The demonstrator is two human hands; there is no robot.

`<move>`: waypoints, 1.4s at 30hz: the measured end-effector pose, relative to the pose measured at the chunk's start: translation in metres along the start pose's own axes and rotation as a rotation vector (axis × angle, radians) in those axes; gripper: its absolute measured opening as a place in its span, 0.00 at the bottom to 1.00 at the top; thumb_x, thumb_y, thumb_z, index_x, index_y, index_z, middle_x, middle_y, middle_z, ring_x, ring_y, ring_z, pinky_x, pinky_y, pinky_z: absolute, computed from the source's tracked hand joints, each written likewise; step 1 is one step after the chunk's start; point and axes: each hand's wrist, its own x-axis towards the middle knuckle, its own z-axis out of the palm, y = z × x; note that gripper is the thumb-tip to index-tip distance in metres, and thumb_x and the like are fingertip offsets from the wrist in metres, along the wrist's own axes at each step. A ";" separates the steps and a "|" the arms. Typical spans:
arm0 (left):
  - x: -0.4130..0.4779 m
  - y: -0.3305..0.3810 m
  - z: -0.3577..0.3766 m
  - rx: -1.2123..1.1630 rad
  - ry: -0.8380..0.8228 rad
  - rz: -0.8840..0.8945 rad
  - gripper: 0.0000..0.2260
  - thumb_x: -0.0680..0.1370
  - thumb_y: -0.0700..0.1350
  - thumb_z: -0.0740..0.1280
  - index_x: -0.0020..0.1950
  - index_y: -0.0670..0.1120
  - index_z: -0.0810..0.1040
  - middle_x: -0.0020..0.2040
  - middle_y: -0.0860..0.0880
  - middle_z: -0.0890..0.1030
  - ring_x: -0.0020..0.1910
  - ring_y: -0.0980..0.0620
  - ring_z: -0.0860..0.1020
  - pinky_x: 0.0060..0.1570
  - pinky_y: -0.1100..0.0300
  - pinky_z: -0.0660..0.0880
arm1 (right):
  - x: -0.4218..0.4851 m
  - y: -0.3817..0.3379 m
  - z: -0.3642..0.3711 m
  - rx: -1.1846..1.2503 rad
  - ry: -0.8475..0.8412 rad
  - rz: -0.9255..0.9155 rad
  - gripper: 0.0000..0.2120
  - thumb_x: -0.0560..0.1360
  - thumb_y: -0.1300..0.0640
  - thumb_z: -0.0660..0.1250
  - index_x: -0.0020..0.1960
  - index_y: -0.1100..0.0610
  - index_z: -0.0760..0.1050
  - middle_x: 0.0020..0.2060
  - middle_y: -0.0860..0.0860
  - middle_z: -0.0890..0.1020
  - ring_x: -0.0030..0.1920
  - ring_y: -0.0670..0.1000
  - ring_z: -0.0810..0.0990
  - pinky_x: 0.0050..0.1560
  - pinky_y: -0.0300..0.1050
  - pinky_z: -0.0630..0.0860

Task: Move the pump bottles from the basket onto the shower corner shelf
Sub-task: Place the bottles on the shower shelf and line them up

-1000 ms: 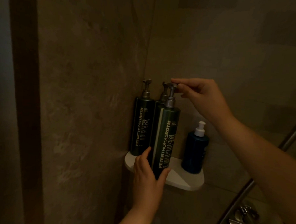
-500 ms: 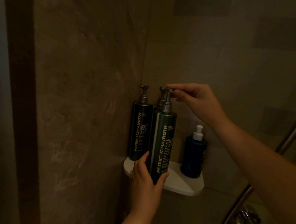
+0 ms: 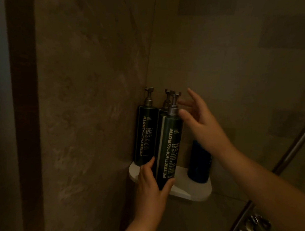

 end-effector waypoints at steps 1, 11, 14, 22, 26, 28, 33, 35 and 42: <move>0.000 0.000 0.000 0.012 -0.002 0.002 0.36 0.70 0.51 0.74 0.71 0.55 0.57 0.68 0.52 0.68 0.67 0.55 0.68 0.62 0.51 0.72 | -0.009 0.002 0.004 -0.069 0.038 0.006 0.31 0.73 0.43 0.64 0.73 0.41 0.56 0.61 0.38 0.73 0.60 0.34 0.73 0.58 0.34 0.73; 0.002 0.001 0.001 0.133 -0.020 0.059 0.35 0.71 0.53 0.72 0.72 0.51 0.57 0.66 0.52 0.69 0.66 0.54 0.68 0.61 0.53 0.72 | -0.041 0.008 0.016 -0.750 0.139 -0.286 0.26 0.74 0.48 0.63 0.69 0.56 0.65 0.63 0.51 0.70 0.64 0.49 0.68 0.64 0.40 0.66; 0.005 0.002 0.000 0.168 -0.064 0.092 0.36 0.71 0.55 0.71 0.72 0.52 0.56 0.68 0.52 0.67 0.67 0.55 0.66 0.63 0.54 0.69 | -0.039 0.011 0.015 -0.761 0.139 -0.267 0.28 0.72 0.45 0.65 0.69 0.55 0.65 0.63 0.51 0.69 0.64 0.49 0.69 0.62 0.42 0.67; 0.001 -0.001 -0.004 0.272 -0.161 0.263 0.32 0.76 0.54 0.66 0.74 0.54 0.53 0.67 0.58 0.60 0.67 0.60 0.63 0.65 0.60 0.67 | -0.042 0.026 0.005 -0.786 0.225 -0.262 0.31 0.70 0.43 0.66 0.68 0.54 0.64 0.62 0.50 0.67 0.62 0.49 0.69 0.57 0.46 0.73; 0.002 0.005 0.001 0.242 -0.136 0.303 0.35 0.74 0.49 0.69 0.72 0.59 0.50 0.68 0.59 0.59 0.67 0.60 0.65 0.64 0.59 0.69 | -0.040 0.032 0.002 -0.797 0.234 -0.278 0.31 0.71 0.42 0.65 0.68 0.54 0.63 0.62 0.48 0.66 0.61 0.48 0.69 0.53 0.47 0.76; 0.002 0.007 0.004 0.291 -0.121 0.372 0.37 0.74 0.48 0.69 0.72 0.61 0.47 0.69 0.59 0.57 0.67 0.59 0.64 0.64 0.60 0.69 | -0.039 0.035 0.001 -0.799 0.237 -0.286 0.31 0.71 0.42 0.65 0.68 0.54 0.63 0.62 0.48 0.66 0.61 0.47 0.68 0.54 0.46 0.76; 0.007 0.008 0.010 0.393 -0.132 0.418 0.36 0.75 0.45 0.68 0.73 0.59 0.47 0.68 0.55 0.57 0.62 0.54 0.69 0.58 0.60 0.73 | -0.034 0.042 -0.003 -0.842 0.239 -0.277 0.31 0.70 0.43 0.66 0.68 0.54 0.63 0.62 0.47 0.66 0.59 0.46 0.70 0.54 0.40 0.70; 0.009 0.009 0.011 0.410 -0.146 0.432 0.34 0.75 0.44 0.67 0.72 0.58 0.50 0.68 0.52 0.59 0.60 0.52 0.72 0.54 0.60 0.75 | -0.032 0.044 -0.004 -0.847 0.237 -0.267 0.31 0.70 0.43 0.66 0.68 0.54 0.63 0.62 0.47 0.66 0.58 0.45 0.70 0.53 0.38 0.69; 0.011 0.006 0.014 0.449 -0.244 0.386 0.24 0.79 0.47 0.60 0.72 0.55 0.56 0.71 0.50 0.56 0.61 0.50 0.71 0.53 0.59 0.75 | -0.026 0.050 -0.004 -0.803 0.255 -0.235 0.30 0.70 0.45 0.66 0.68 0.54 0.63 0.63 0.48 0.67 0.59 0.48 0.72 0.54 0.42 0.73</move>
